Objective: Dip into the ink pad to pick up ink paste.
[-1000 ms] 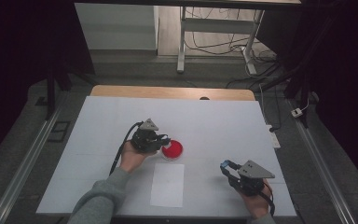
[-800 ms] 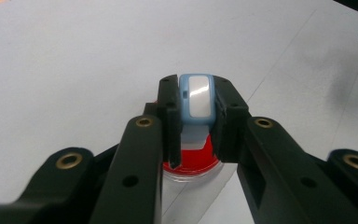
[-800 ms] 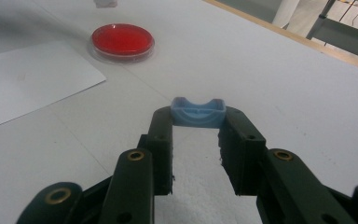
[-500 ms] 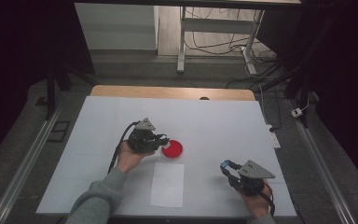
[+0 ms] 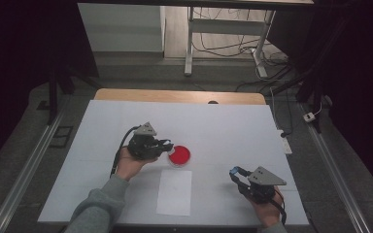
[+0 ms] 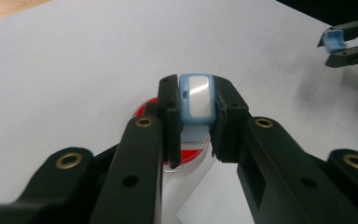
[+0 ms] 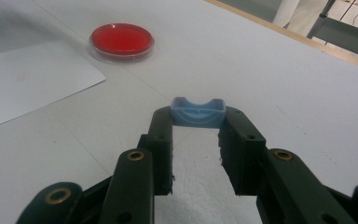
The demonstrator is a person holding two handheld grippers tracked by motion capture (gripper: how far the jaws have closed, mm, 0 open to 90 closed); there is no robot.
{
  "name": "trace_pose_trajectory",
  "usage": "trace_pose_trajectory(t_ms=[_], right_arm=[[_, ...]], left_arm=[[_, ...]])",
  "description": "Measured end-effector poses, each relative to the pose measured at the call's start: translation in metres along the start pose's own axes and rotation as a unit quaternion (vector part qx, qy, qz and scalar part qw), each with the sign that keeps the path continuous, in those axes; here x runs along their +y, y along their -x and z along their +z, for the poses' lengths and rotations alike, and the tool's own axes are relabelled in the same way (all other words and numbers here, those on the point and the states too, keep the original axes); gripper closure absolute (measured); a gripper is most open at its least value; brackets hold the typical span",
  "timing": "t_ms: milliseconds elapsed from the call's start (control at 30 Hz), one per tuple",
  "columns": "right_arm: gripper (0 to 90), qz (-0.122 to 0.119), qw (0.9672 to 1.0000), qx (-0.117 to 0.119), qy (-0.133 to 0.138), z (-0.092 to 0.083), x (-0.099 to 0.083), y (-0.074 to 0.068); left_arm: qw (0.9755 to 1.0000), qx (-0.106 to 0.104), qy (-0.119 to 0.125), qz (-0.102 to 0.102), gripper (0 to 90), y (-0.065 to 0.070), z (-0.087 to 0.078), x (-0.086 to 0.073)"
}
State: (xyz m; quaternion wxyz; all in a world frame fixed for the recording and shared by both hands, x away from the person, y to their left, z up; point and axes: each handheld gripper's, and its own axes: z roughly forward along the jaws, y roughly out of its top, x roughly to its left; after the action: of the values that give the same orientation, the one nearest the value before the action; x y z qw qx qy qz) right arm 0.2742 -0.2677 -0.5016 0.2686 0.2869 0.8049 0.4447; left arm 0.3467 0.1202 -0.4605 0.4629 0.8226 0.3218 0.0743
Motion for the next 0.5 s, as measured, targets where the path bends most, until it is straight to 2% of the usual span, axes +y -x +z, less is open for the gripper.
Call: trace_pose_trajectory(t_ms=[267, 500], right_arm=[[65.9, 0.000, 1.0000, 0.000, 0.000, 0.000, 0.000, 0.000], [65.9, -0.001, 1.0000, -0.001, -0.002, 0.000, 0.000, 0.000]], left_arm=[[0.9999, -0.015, 0.002, 0.006, 75.2, 0.007, -0.011, -0.001], [0.9995, -0.027, 0.000, 0.020, 75.2, 0.014, -0.016, 0.000]])
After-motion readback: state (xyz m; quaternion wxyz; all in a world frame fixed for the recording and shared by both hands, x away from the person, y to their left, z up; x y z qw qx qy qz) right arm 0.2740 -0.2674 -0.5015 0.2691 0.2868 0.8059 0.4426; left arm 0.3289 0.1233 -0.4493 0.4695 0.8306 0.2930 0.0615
